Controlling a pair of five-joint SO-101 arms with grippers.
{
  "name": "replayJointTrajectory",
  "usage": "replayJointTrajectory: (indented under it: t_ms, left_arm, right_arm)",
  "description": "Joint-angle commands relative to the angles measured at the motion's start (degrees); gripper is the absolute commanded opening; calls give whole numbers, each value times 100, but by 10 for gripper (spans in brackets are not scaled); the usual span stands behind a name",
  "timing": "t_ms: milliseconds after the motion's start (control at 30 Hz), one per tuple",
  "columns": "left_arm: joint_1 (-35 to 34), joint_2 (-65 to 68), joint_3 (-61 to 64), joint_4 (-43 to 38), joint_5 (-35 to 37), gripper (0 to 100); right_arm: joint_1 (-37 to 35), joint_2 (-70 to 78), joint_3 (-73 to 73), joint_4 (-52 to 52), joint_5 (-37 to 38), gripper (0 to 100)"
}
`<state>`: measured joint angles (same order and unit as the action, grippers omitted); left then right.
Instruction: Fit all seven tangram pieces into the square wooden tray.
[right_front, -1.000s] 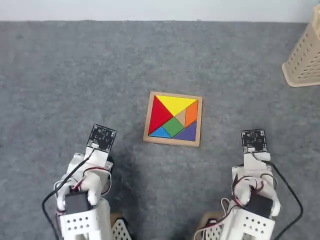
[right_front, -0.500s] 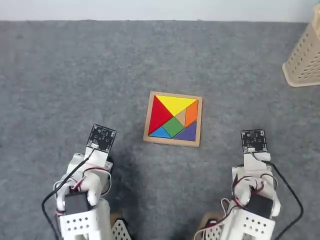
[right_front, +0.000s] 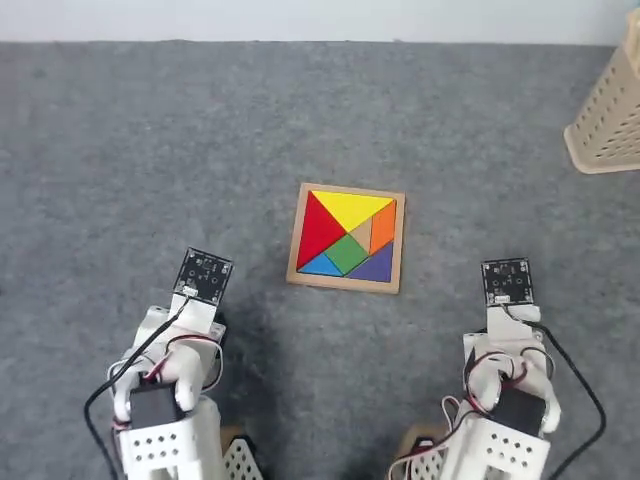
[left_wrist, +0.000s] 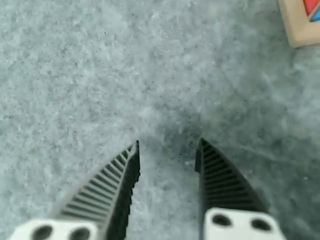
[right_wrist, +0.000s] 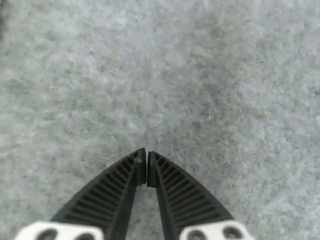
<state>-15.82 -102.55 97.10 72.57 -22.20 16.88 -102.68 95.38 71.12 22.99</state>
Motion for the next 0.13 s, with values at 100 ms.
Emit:
replayJointTrajectory:
  t_ms: [100]
  left_arm:
    - [18, -62, -31, 18, 26, 176]
  right_arm:
    - [92, 13, 114, 75, 79, 7]
